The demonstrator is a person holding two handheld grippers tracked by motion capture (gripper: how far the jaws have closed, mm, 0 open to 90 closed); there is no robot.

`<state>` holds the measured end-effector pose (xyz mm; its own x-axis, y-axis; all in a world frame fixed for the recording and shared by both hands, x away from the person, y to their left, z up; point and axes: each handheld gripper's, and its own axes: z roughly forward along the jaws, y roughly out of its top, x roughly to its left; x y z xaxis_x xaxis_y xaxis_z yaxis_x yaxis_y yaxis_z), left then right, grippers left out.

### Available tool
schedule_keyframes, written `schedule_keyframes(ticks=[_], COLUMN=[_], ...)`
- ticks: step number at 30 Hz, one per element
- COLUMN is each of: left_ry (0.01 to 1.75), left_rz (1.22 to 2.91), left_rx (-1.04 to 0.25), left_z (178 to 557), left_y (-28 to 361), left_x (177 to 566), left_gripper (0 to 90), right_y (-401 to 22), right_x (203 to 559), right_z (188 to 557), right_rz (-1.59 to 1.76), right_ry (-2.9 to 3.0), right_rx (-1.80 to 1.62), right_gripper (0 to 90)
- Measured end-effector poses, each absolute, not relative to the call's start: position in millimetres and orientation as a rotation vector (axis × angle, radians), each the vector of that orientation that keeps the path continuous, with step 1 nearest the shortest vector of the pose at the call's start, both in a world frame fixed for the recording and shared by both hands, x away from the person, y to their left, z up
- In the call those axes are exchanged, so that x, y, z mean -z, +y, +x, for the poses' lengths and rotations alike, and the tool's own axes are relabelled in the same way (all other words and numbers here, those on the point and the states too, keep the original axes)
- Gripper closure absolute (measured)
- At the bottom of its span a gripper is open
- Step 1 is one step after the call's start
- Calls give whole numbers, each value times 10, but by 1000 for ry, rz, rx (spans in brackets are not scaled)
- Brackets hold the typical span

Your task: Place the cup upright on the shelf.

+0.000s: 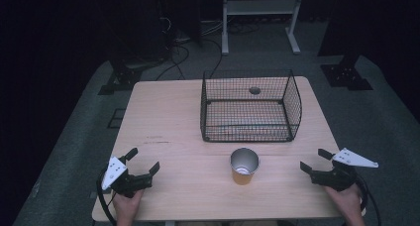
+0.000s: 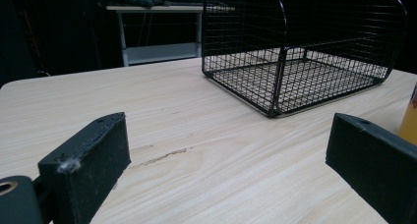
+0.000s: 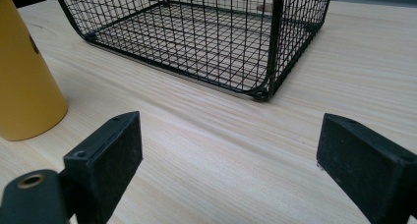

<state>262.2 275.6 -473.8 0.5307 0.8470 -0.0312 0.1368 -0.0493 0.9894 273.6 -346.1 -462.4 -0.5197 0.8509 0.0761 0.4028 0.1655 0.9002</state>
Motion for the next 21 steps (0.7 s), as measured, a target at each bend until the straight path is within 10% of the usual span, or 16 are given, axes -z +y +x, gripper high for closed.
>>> schedule_keyframes(ticks=[21], left_ry=[868], left_rz=[1542], left_rx=[-718], left_z=[2609], left_y=[2750], left_x=[4739], left_gripper=[22], right_y=[-3173], right_x=[4498], right_z=[2733], right_rz=[1079], right_ry=[2100], right_rx=[-1323], right_gripper=[93])
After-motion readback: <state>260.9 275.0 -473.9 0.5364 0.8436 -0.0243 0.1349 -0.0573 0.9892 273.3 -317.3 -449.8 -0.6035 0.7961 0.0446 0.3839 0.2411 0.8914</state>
